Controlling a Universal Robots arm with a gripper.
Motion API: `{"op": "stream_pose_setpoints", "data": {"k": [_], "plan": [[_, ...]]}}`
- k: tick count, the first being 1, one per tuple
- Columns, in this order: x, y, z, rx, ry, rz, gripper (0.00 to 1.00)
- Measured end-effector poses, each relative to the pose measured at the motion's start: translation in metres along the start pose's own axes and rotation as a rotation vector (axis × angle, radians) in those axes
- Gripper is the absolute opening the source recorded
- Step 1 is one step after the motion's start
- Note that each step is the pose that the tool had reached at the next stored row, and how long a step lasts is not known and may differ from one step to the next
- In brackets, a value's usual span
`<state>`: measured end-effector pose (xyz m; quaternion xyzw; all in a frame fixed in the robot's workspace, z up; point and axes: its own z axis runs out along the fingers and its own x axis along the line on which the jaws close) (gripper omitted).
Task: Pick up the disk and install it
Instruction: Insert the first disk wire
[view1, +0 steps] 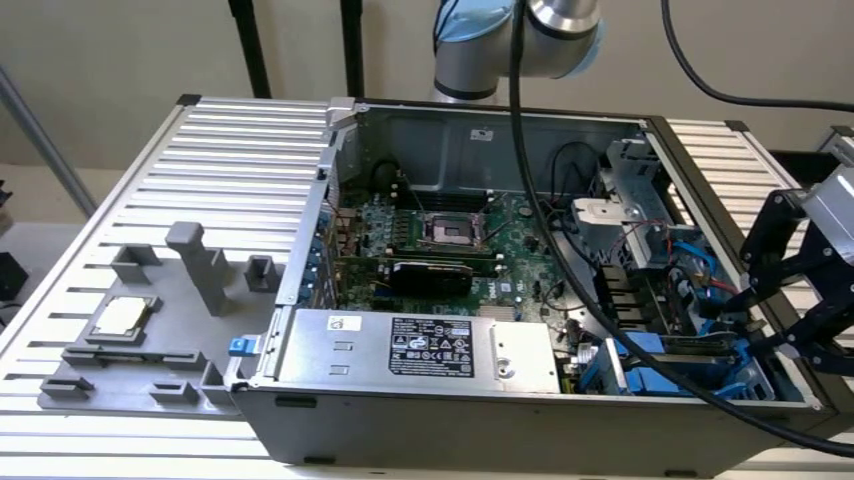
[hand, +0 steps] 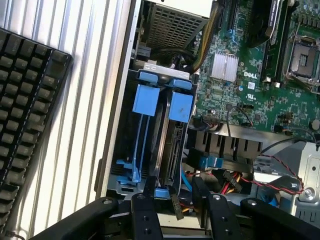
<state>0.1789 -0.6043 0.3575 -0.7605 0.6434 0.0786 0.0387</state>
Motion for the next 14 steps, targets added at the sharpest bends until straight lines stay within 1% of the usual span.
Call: {"op": "stream_pose_setpoints", "data": {"k": [5,6,8,9,12,14], "plan": [[0.0006,-0.0024,0.0009,-0.0093,0.0023,-0.054,0.43],[0.0007,-0.0024,0.0013,-0.0110,0.0027,-0.064,0.40],[0.0008,-0.0028,0.0017,-0.0145,0.0036,-0.085,0.40],[0.0009,-0.0029,0.0020,-0.0163,0.0041,-0.095,0.33],[0.0011,-0.0033,0.0030,-0.0213,0.0053,-0.124,0.33],[0.0012,-0.0034,0.0037,-0.0242,0.0060,-0.141,0.31]]}}
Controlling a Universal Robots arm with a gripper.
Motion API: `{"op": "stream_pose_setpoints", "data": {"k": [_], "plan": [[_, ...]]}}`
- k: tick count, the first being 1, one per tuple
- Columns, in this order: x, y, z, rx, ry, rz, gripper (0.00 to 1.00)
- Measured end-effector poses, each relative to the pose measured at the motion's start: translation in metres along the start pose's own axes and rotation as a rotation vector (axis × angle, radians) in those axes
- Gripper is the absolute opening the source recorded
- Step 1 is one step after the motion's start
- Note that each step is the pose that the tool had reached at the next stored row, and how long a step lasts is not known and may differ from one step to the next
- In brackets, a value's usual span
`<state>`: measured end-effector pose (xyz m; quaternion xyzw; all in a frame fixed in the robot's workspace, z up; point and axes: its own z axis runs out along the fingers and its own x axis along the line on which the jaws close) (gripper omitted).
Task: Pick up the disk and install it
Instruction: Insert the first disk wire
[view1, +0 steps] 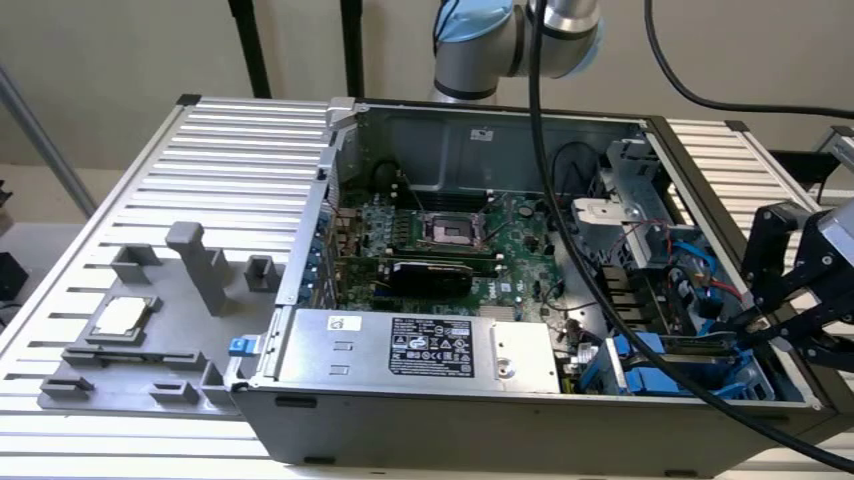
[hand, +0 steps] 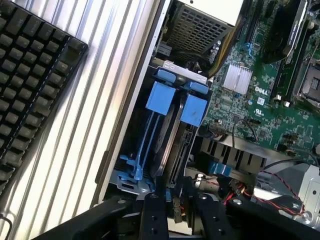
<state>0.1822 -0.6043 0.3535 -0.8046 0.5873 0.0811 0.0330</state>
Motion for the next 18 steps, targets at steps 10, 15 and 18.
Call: {"op": "stream_pose_setpoints", "data": {"k": [10,15,18], "plan": [[0.001,-0.0006,0.0025,-0.0051,0.0013,-0.030,0.16],[-0.001,0.0026,0.0001,-0.0052,0.0011,-0.030,0.16],[-0.005,0.0127,-0.0010,-0.0052,0.0012,-0.030,0.16]]}}
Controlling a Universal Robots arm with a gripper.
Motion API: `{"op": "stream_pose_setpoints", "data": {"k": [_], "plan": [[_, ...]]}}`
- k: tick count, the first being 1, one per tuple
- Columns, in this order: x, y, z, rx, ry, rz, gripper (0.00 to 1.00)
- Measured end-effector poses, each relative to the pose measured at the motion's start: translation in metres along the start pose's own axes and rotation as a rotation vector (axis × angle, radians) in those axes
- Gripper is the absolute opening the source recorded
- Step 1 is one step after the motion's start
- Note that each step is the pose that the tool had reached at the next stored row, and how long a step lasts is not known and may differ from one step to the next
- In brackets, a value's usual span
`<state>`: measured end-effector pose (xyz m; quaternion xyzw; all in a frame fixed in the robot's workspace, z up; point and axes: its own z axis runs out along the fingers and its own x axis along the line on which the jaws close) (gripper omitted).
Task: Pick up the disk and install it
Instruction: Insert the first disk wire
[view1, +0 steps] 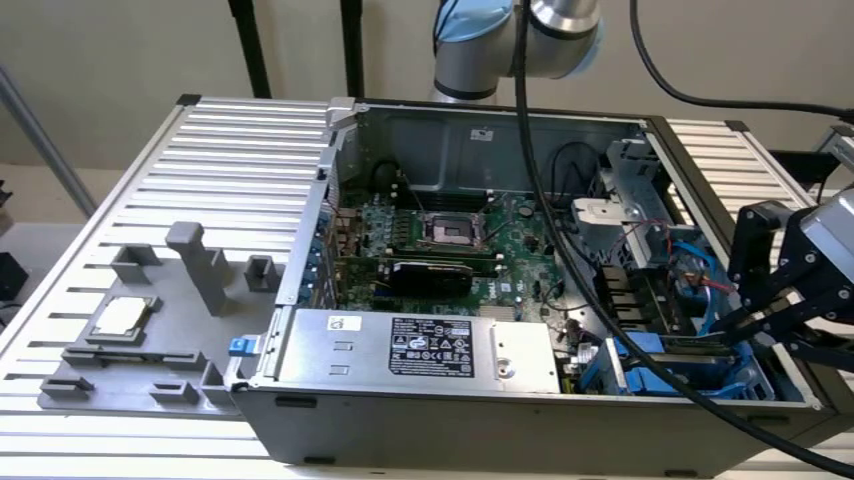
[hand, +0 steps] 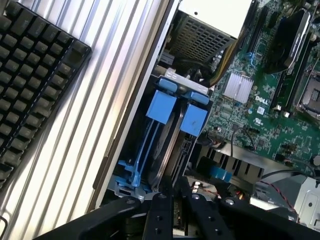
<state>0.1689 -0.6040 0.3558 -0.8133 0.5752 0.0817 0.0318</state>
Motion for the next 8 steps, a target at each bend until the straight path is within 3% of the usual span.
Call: {"op": "stream_pose_setpoints", "data": {"k": [3,8], "plan": [[-0.0028,0.0075,0.0008,-0.0001,-0.0002,0.001,0.16],[-0.0041,0.0117,0.0026,-0.0017,-0.0023,0.024,0.16]]}}
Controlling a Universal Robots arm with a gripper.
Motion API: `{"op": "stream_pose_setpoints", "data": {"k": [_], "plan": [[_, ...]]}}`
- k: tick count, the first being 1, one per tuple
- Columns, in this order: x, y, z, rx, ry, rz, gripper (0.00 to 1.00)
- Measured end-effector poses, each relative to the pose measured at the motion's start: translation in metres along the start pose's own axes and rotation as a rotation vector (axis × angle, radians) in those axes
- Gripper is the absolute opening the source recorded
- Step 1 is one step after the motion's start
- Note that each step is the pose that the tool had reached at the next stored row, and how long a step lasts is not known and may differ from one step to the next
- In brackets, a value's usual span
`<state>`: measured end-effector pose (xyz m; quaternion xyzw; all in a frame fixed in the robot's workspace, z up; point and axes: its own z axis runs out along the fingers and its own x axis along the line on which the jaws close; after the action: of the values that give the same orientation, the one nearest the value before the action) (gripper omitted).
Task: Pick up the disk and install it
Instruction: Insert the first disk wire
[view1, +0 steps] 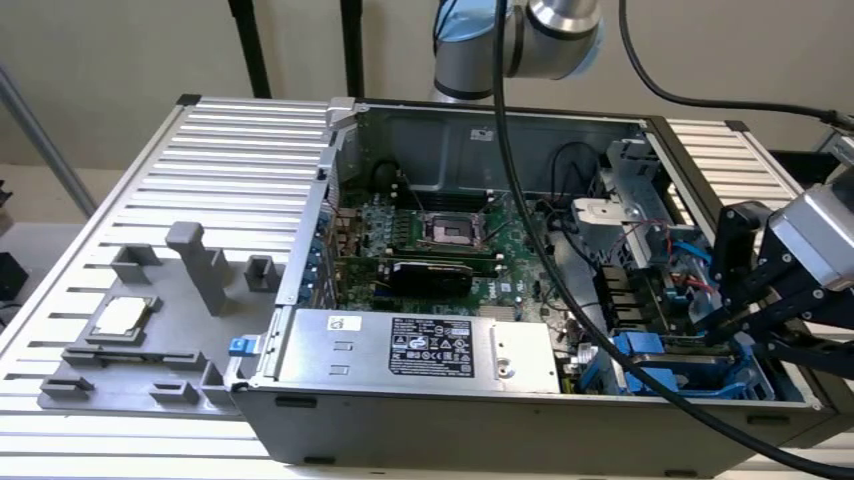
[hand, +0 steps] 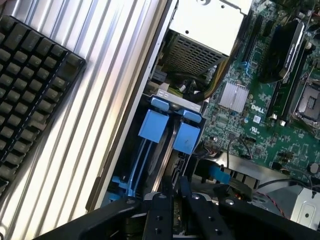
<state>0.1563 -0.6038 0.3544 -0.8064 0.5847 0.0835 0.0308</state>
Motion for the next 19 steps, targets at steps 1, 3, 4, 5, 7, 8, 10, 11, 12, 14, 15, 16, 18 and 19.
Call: {"op": "stream_pose_setpoints", "data": {"k": [1,3,4,5,7,8,10,11,12,14,15,16,18,19], "plan": [[0.000,0.0000,0.0005,0.0011,-0.0005,0.011,0.16],[0.000,0.0002,0.0016,0.0049,-0.0017,0.038,0.16],[0.000,0.0001,0.0022,0.0070,-0.0027,0.051,0.16],[0.000,0.0001,0.0029,0.0089,-0.0036,0.064,0.16],[0.001,0.0001,0.0042,0.0121,-0.0046,0.088,0.16],[0.001,0.0001,0.0050,0.0129,-0.0049,0.099,0.16],[0.001,0.0002,0.0068,0.0129,-0.0048,0.120,0.16],[0.001,0.0003,0.0076,0.0125,-0.0046,0.130,0.16],[0.001,0.0003,0.0085,0.0119,-0.0044,0.139,0.16],[0.001,0.0003,0.0101,0.0107,-0.0044,0.159,0.16],[0.001,0.0004,0.0108,0.0099,-0.0046,0.169,0.16],[0.001,0.0004,0.0116,0.0089,-0.0050,0.179,0.16],[0.001,0.0005,0.0124,0.0070,-0.0064,0.198,0.16],[0.001,0.0007,0.0125,0.0067,-0.0070,0.207,0.16]]}}
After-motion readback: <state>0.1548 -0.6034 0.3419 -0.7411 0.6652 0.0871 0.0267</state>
